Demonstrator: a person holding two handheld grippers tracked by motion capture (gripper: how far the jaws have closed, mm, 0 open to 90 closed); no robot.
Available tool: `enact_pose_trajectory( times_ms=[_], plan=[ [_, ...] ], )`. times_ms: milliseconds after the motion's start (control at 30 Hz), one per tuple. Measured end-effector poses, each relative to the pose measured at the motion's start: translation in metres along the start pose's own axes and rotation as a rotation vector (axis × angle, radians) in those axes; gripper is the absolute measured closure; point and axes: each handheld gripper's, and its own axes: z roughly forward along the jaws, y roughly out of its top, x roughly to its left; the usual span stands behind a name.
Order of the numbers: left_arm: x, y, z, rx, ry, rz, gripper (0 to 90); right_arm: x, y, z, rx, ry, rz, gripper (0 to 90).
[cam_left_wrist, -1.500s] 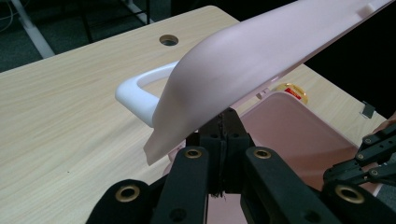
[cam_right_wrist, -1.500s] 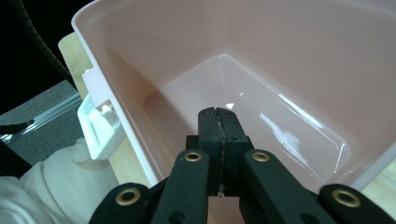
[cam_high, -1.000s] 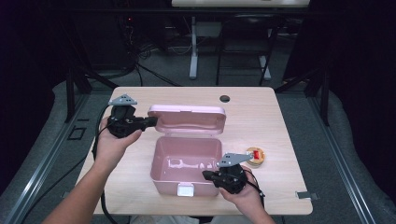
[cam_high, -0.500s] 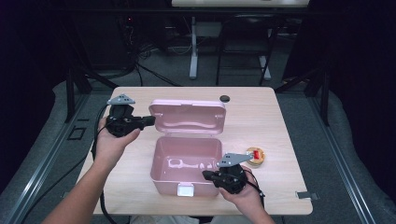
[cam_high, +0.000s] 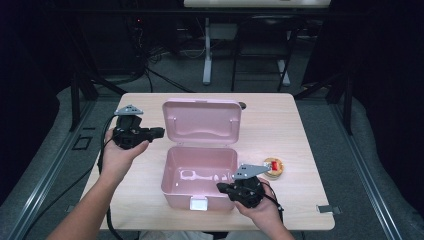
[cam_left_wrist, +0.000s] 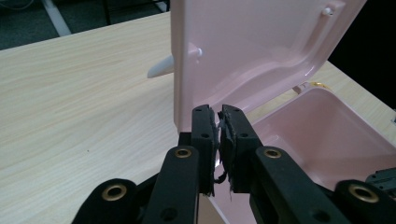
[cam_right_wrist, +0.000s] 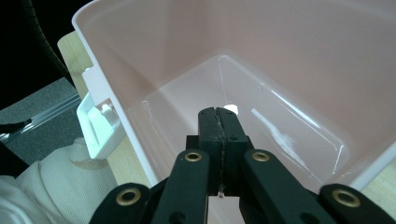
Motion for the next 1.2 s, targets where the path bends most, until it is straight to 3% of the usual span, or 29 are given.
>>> enact_pose_trajectory(
  times_ms=[367,500,533,733,900,1200],
  plan=[
    [-0.001,-0.014,0.007,0.005,-0.017,-0.009,73.8,0.001,0.0,0.0,0.005,-0.011,-0.015,90.0],
    [-0.004,-0.024,0.01,0.002,-0.033,0.001,65.3,0.001,0.0,0.0,0.007,-0.012,-0.017,90.0],
    [-0.007,-0.028,0.011,0.004,-0.046,0.023,63.3,0.0,0.0,0.0,0.005,-0.01,-0.011,90.0],
    [-0.014,-0.041,0.013,0.014,-0.062,0.056,60.6,0.0,0.0,0.0,-0.001,-0.006,-0.012,90.0],
    [-0.016,-0.054,0.015,0.017,-0.046,0.066,57.8,0.0,0.0,0.0,-0.002,-0.007,-0.007,90.0],
    [-0.021,-0.067,0.014,0.027,-0.055,0.083,56.8,0.0,0.001,0.0,0.0,-0.002,0.01,89.0]
  ],
)
